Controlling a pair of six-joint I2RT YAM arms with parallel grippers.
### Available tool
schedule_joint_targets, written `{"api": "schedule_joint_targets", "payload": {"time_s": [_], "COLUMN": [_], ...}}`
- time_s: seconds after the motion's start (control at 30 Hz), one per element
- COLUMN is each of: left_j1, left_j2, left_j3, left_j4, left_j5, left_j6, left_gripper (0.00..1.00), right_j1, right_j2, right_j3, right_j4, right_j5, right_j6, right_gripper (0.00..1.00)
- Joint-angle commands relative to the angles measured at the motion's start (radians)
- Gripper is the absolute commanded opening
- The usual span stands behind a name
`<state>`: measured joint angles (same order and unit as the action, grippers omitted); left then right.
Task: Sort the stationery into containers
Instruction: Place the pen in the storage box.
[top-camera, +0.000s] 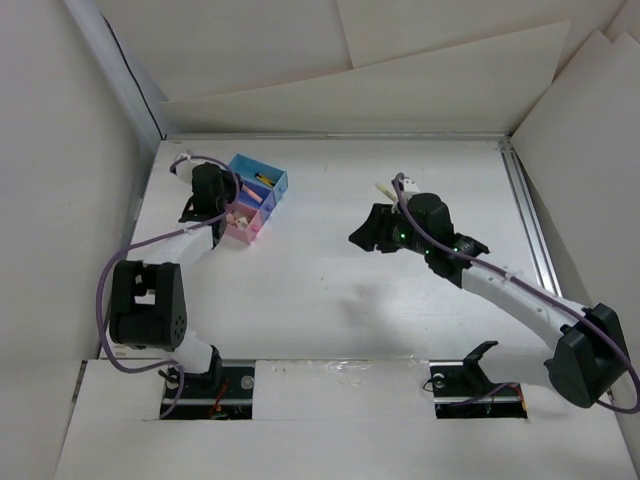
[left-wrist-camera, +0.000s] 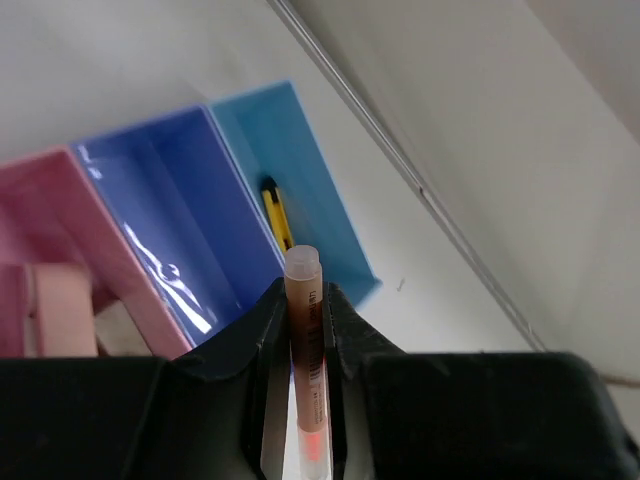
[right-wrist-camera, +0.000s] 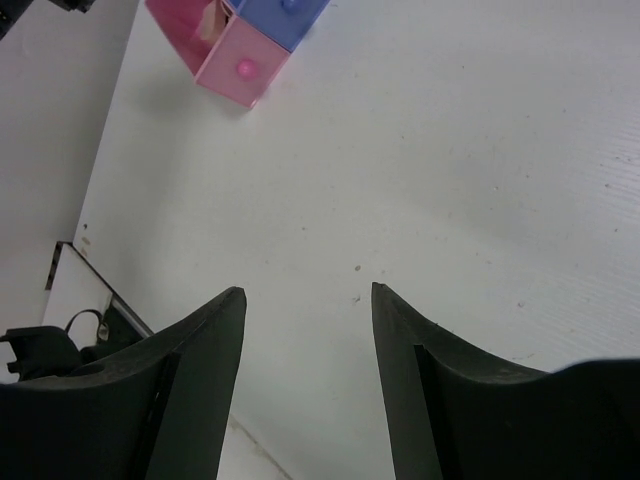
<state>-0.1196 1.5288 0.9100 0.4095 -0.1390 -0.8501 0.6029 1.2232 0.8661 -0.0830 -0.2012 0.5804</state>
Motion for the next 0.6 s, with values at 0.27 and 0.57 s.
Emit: {"api": "schedule_joint_targets", "payload": {"time_s": [0.27, 0.57], "left_j1": [0.037, 0.037], "left_j2": [0.097, 0.152], "left_j3": [0.073, 0.082], "left_j4": [0.037, 0.094], "left_j5": [-0.117, -0.177], "left_j6": [-0.055, -0.046], "left_gripper": [0.00, 0.00], "right_j1": [-0.002, -0.002], "right_j2": [-0.015, 0.004], "right_j3": [-0.015, -0.015], "right_j4": [0.046, 0.046], "right_j5": [0.008, 0.017], "right_j6": [0.013, 0.013], "right_gripper": [0.59, 0.59]}}
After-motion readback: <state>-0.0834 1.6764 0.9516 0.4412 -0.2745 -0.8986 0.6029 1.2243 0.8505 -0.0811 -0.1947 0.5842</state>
